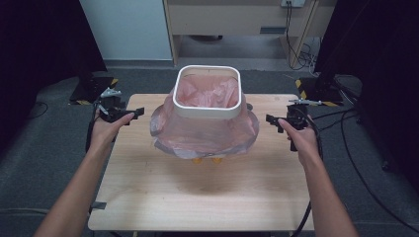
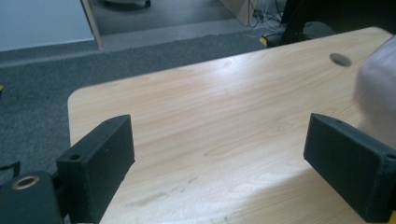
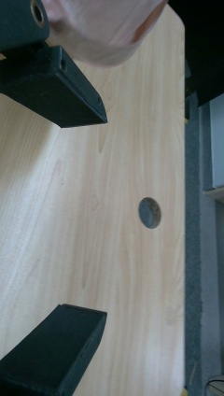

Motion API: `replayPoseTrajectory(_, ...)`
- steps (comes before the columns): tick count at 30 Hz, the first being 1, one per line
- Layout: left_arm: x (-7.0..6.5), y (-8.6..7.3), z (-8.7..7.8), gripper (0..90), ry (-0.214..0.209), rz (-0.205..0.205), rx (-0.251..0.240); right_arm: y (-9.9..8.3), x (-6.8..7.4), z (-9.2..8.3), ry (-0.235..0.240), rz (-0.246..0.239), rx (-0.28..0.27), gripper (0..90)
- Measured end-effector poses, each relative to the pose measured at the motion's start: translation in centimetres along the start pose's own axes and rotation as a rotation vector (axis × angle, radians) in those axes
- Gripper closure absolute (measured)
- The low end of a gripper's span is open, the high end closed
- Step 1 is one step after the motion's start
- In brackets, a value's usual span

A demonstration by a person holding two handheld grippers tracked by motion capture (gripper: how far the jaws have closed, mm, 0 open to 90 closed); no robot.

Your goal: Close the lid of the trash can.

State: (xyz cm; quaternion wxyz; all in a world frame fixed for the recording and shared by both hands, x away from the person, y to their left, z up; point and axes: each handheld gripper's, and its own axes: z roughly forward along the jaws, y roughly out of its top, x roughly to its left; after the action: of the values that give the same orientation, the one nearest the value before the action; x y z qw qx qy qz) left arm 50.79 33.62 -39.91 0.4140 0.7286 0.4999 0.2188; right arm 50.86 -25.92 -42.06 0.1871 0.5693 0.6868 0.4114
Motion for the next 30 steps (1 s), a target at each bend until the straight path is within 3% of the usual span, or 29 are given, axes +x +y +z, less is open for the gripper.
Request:
replayPoseTrajectory(13,0.7,-3.7,1.9,7.7,0.016,-0.024,0.071,-2.9,-0.8,1.7,-0.018,0.026,0.071,6.4)
replayPoseTrajectory(30,0.3,-5.7,3.6,7.7,0.004,-0.026,0.13,-4.2,-0.6,3.8,-0.018,0.055,0.136,6.6)
